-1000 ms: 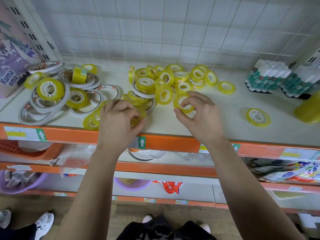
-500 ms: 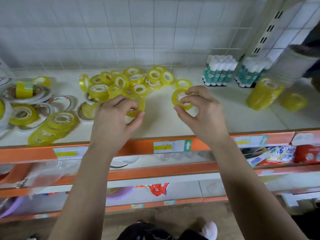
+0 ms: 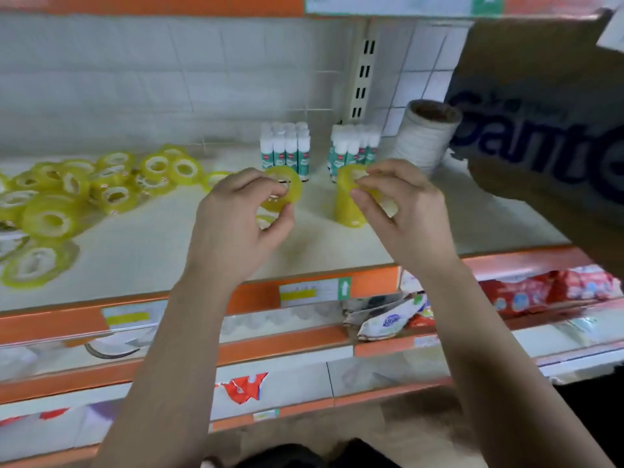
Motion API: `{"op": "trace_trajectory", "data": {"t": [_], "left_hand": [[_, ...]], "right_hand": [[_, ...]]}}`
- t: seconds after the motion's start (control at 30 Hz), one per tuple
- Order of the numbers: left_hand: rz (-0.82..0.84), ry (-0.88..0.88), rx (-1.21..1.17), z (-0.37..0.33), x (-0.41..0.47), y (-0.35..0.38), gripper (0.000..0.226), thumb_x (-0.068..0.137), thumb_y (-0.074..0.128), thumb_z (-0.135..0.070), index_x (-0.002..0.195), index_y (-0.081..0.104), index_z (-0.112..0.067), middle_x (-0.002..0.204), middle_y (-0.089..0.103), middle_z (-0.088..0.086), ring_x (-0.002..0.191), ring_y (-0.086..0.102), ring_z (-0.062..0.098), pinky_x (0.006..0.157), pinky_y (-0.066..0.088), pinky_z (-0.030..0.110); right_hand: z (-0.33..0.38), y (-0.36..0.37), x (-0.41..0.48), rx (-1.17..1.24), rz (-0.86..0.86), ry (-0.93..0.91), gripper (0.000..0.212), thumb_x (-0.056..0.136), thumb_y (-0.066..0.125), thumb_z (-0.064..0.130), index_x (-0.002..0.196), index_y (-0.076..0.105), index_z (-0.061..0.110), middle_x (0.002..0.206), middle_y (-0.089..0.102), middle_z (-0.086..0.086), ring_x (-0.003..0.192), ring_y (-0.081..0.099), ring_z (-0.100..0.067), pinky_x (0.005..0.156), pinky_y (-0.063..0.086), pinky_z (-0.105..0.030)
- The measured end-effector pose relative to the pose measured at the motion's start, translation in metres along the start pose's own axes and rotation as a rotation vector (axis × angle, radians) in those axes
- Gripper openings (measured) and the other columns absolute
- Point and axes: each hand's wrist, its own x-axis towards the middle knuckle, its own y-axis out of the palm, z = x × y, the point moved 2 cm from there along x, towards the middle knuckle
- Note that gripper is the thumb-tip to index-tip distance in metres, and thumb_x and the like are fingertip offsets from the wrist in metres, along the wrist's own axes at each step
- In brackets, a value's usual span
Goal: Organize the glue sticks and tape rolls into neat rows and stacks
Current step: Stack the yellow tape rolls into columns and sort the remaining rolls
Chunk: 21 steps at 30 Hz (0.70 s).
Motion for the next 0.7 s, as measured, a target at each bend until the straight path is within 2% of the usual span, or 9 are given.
{"op": "trace_trajectory", "data": {"t": [0.13, 0.23, 0.33, 0.5, 0.6, 0.7], "left_hand": [[-0.026, 0.006, -0.022, -0.033, 0.009, 0.025, 0.021, 0.084, 0.061, -0.020, 0.095, 0.072, -0.006, 0.096, 0.069, 0.005, 0.086, 0.066, 0.024, 0.077, 0.052, 0.032], [-0.012, -0.008, -0.018, -0.050, 0.013, 0.040, 0.023, 0.087, 0.057, -0.021, 0.097, 0.070, -0.005, 0.095, 0.068, 0.005, 0.084, 0.064, 0.022, 0.074, 0.047, 0.026], [0.016, -0.028, -0.021, -0.061, 0.015, 0.054, 0.023, 0.089, 0.055, -0.022, 0.099, 0.068, -0.006, 0.096, 0.065, 0.005, 0.085, 0.062, 0.021, 0.073, 0.047, 0.030], [0.053, -0.032, -0.037, -0.077, 0.020, 0.073, 0.025, 0.088, 0.053, -0.023, 0.097, 0.066, -0.004, 0.096, 0.063, 0.006, 0.086, 0.060, 0.020, 0.075, 0.047, 0.034], [0.067, -0.034, -0.036, -0.083, 0.022, 0.082, 0.026, 0.087, 0.054, -0.027, 0.093, 0.066, -0.005, 0.096, 0.063, 0.006, 0.085, 0.061, 0.023, 0.073, 0.050, 0.040], [0.062, -0.015, -0.021, -0.087, 0.024, 0.088, 0.030, 0.090, 0.058, -0.035, 0.090, 0.067, -0.006, 0.094, 0.063, 0.006, 0.083, 0.062, 0.024, 0.072, 0.050, 0.038]], "right_hand": [[-0.032, -0.032, -0.001, 0.001, -0.031, 0.013, 0.031, 0.094, 0.061, 0.037, 0.097, 0.076, 0.009, 0.103, 0.066, -0.007, 0.086, 0.063, -0.011, 0.074, 0.054, -0.030], [-0.052, -0.047, -0.004, 0.006, -0.040, 0.010, 0.030, 0.093, 0.064, 0.037, 0.094, 0.076, 0.009, 0.099, 0.068, -0.004, 0.083, 0.062, -0.007, 0.072, 0.053, -0.026], [-0.068, -0.059, -0.009, 0.020, -0.049, 0.010, 0.027, 0.093, 0.065, 0.033, 0.095, 0.076, 0.008, 0.099, 0.069, -0.006, 0.084, 0.063, -0.010, 0.074, 0.052, -0.025], [-0.089, -0.073, -0.014, 0.035, -0.011, 0.015, 0.020, 0.091, 0.067, 0.024, 0.101, 0.075, 0.008, 0.111, 0.068, -0.010, 0.099, 0.062, -0.009, 0.087, 0.049, -0.019], [-0.102, -0.079, -0.016, 0.081, 0.022, 0.072, 0.018, 0.089, 0.067, 0.022, 0.099, 0.075, 0.008, 0.118, 0.065, -0.009, 0.102, 0.062, -0.009, 0.090, 0.050, -0.024], [-0.112, -0.081, -0.018, 0.103, 0.048, 0.116, 0.020, 0.087, 0.065, 0.023, 0.098, 0.075, 0.009, 0.122, 0.062, -0.008, 0.106, 0.060, -0.007, 0.090, 0.050, -0.025]]}}
